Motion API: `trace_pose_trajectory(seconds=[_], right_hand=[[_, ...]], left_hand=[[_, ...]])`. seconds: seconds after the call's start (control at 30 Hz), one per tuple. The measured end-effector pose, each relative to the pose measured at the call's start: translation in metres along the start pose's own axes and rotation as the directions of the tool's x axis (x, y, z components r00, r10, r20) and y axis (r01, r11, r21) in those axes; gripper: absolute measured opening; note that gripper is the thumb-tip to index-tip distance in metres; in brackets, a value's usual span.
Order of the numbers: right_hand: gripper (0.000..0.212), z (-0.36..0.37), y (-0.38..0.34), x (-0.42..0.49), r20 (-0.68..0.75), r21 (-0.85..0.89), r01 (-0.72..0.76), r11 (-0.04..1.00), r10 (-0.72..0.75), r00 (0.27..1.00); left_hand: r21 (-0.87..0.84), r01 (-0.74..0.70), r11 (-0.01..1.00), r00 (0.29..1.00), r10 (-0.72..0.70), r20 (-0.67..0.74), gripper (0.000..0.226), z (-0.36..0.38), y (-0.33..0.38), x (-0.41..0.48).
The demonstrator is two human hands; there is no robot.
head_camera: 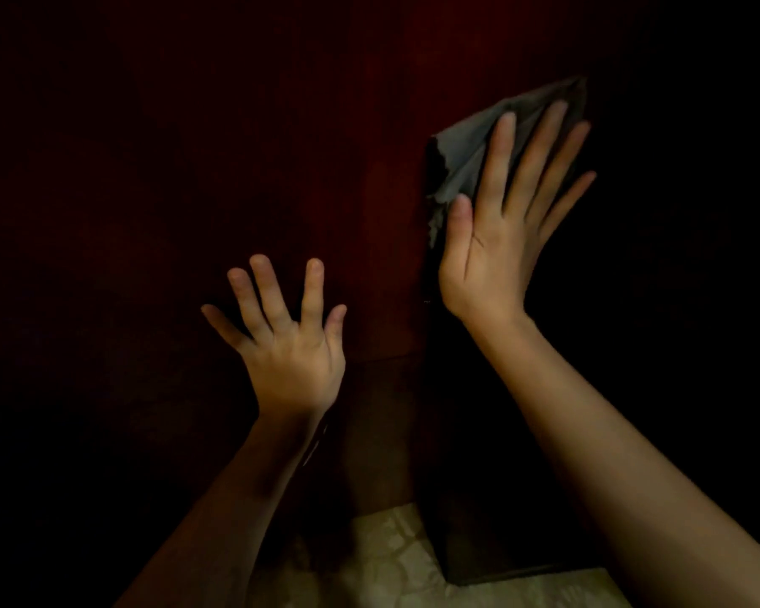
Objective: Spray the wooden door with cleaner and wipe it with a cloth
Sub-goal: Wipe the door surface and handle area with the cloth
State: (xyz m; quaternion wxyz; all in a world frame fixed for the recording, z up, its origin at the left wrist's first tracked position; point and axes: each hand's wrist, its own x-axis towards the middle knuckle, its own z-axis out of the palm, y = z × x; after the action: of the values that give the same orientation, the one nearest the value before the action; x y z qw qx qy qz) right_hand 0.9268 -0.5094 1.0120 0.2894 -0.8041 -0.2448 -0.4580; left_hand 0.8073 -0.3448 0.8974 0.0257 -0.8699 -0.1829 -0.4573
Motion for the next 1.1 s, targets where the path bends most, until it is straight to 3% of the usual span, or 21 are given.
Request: trace_pose_trajectory(seconds=[0.1, 0.2, 0.37, 0.5, 0.57, 0.63, 0.7, 0.77, 0.87, 0.97, 1.03, 1.1], right_hand=[[0.063, 0.011, 0.008, -0.030, 0.052, -0.020, 0.039, 0.999, -0.038, 0.998], [0.068, 0.034, 0.030, -0.107, 0.262, -0.040, 0.052, 0.998, -0.040, 0.964], [0.054, 0.051, 0.047, -0.229, 0.621, -0.153, 0.077, 0.985, 0.035, 0.783], [0.052, 0.042, 0.060, -0.242, 0.717, -0.157, 0.133, 0.979, 0.020, 0.697], [0.053, 0.038, 0.066, -0.227, 0.685, -0.207, 0.102, 0.973, 0.070, 0.726], [0.059, 0.039, 0.071, -0.204, 0.520, -0.254, -0.080, 0.964, 0.206, 0.829], [0.065, 0.041, 0.073, -0.184, 0.373, -0.189, -0.263, 0.946, 0.316, 0.872], [0.066, 0.047, 0.066, -0.179, 0.330, -0.122, -0.292, 0.949, 0.316, 0.890], [0.066, 0.063, 0.037, -0.204, 0.393, -0.055, -0.203, 0.978, 0.208, 0.896], [0.066, 0.086, -0.007, -0.242, 0.473, -0.094, -0.089, 0.992, 0.123, 0.872], [0.063, 0.103, -0.044, -0.262, 0.549, -0.076, 0.107, 0.991, -0.048, 0.834], [0.051, 0.118, -0.081, -0.274, 0.624, 0.033, 0.332, 0.943, -0.280, 0.730]], left_hand=[[-0.007, 0.002, 1.000, 1.000, -0.002, 0.001, 0.081, 0.000, 0.000, 0.000], [0.009, 0.010, 1.000, 1.000, -0.010, 0.004, 0.081, 0.001, 0.000, 0.000], [0.031, 0.012, 0.999, 1.000, -0.012, -0.005, 0.083, 0.003, 0.000, 0.000], [0.027, -0.005, 1.000, 1.000, 0.005, 0.005, 0.084, 0.001, -0.001, 0.001], [0.024, -0.004, 1.000, 1.000, 0.004, 0.008, 0.084, 0.001, 0.000, 0.001], [0.027, -0.001, 1.000, 1.000, 0.001, 0.001, 0.083, 0.002, -0.001, 0.001], [0.020, 0.001, 1.000, 1.000, -0.001, -0.003, 0.082, 0.001, -0.001, 0.001], [0.028, -0.007, 1.000, 1.000, 0.007, -0.001, 0.082, 0.001, -0.001, 0.002], [0.020, -0.025, 0.999, 0.999, 0.024, 0.027, 0.081, -0.003, -0.003, 0.004], [-0.056, -0.073, 0.996, 0.994, 0.077, 0.076, 0.079, -0.012, -0.010, 0.003], [-0.126, -0.124, 0.984, 0.985, 0.137, 0.108, 0.076, -0.020, -0.021, -0.005], [-0.184, -0.147, 0.972, 0.982, 0.166, 0.091, 0.070, -0.021, -0.042, -0.018]])
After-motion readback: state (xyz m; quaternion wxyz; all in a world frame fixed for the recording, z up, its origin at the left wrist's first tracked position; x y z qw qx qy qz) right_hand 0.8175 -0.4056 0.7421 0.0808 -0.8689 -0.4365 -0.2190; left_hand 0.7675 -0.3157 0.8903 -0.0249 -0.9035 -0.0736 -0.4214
